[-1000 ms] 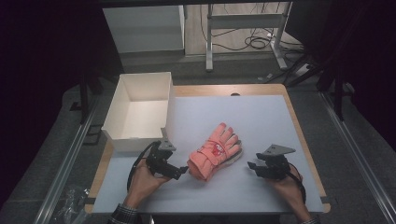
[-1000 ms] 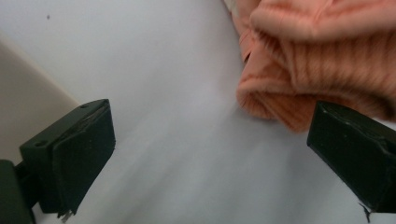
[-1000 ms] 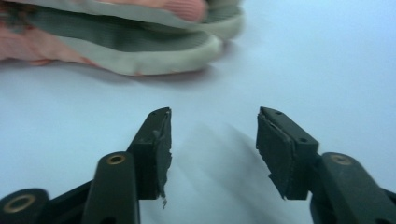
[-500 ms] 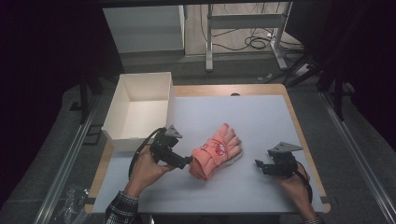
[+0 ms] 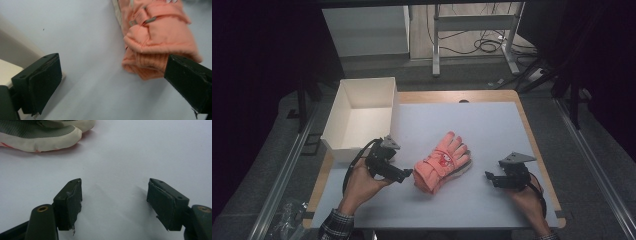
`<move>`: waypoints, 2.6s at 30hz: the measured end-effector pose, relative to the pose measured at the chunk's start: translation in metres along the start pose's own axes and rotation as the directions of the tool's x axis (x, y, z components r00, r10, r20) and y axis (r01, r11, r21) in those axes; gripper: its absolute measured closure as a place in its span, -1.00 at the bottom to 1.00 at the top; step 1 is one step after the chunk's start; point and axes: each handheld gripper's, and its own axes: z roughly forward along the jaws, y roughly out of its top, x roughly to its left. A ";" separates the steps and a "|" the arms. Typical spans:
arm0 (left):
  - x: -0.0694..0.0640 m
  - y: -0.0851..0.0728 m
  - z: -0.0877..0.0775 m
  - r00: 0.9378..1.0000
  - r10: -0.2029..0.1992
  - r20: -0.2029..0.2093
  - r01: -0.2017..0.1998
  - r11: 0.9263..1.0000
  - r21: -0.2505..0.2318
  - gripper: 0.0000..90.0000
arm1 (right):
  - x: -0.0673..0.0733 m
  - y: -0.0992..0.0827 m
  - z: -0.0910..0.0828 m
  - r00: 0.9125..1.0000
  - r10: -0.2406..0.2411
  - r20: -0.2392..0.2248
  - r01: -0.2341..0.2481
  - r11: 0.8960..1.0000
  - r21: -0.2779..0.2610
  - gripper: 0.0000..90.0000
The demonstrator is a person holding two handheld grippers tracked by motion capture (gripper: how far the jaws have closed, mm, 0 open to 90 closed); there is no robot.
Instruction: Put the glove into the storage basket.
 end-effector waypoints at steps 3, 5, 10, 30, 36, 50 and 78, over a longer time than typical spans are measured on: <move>-0.007 0.012 0.002 1.000 0.014 0.013 -0.014 1.000 -0.002 -0.97 | 0.000 0.000 0.000 1.000 0.000 0.000 0.000 1.000 -0.001 -0.37; -0.013 0.020 0.008 0.999 0.023 0.022 -0.023 1.000 0.002 -0.97 | 0.000 0.000 0.000 1.000 -0.001 0.000 0.001 1.000 -0.001 -0.37; -0.026 0.034 0.025 0.998 0.035 0.050 -0.035 0.999 0.000 -0.99 | 0.000 0.000 0.000 1.000 0.001 -0.004 -0.001 1.000 -0.001 -0.39; -0.058 0.031 0.099 0.998 0.057 0.018 -0.059 0.991 0.119 -1.00 | 0.000 -0.001 0.000 1.000 0.000 -0.011 0.000 1.000 0.001 -0.41; -0.057 0.019 0.115 0.999 0.047 0.021 -0.050 0.982 0.183 -1.00 | 0.000 -0.001 0.000 1.000 0.000 -0.012 0.000 1.000 0.001 -0.41; -0.062 0.020 0.115 0.997 0.073 0.039 -0.080 0.963 0.256 -0.28 | 0.000 -0.001 0.000 1.000 -0.001 -0.010 0.001 1.000 0.001 -0.41; -0.024 0.064 0.089 1.000 0.016 -0.011 -0.014 0.987 0.163 -0.09 | 0.000 -0.001 0.000 1.000 -0.002 -0.010 0.002 1.000 -0.001 -0.41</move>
